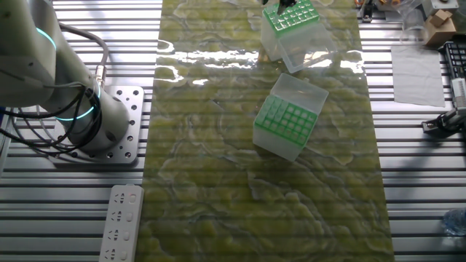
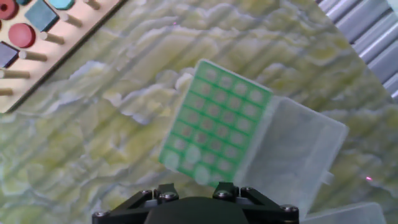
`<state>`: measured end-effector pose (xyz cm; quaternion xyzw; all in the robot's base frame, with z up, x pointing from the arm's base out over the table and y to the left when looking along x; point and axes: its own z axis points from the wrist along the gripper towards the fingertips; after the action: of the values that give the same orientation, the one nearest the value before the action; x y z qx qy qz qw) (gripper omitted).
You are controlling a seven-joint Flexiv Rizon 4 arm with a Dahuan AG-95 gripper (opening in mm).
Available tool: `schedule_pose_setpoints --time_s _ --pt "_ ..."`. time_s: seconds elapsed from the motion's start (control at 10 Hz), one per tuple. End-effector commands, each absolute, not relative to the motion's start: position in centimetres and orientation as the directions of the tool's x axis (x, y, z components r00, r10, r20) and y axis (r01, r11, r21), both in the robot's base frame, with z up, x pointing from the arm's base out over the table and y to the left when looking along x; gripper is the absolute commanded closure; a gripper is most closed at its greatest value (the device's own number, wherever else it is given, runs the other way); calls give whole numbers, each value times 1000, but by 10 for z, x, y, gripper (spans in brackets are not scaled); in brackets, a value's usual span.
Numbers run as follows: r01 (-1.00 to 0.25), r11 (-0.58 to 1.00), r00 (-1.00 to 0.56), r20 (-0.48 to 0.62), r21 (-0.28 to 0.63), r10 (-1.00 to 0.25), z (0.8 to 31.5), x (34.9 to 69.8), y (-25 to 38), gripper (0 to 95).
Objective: Transfer all large pipette tips from one holder to another
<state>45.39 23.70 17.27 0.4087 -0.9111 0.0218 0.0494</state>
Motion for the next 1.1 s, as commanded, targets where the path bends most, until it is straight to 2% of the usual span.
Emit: schedule_pose_setpoints --time_s 0.1,1.1 --pt "-748 663 -660 100 -4 -744 172 454 235 570" --pt "-763 646 -646 78 -40 -759 153 459 225 570"
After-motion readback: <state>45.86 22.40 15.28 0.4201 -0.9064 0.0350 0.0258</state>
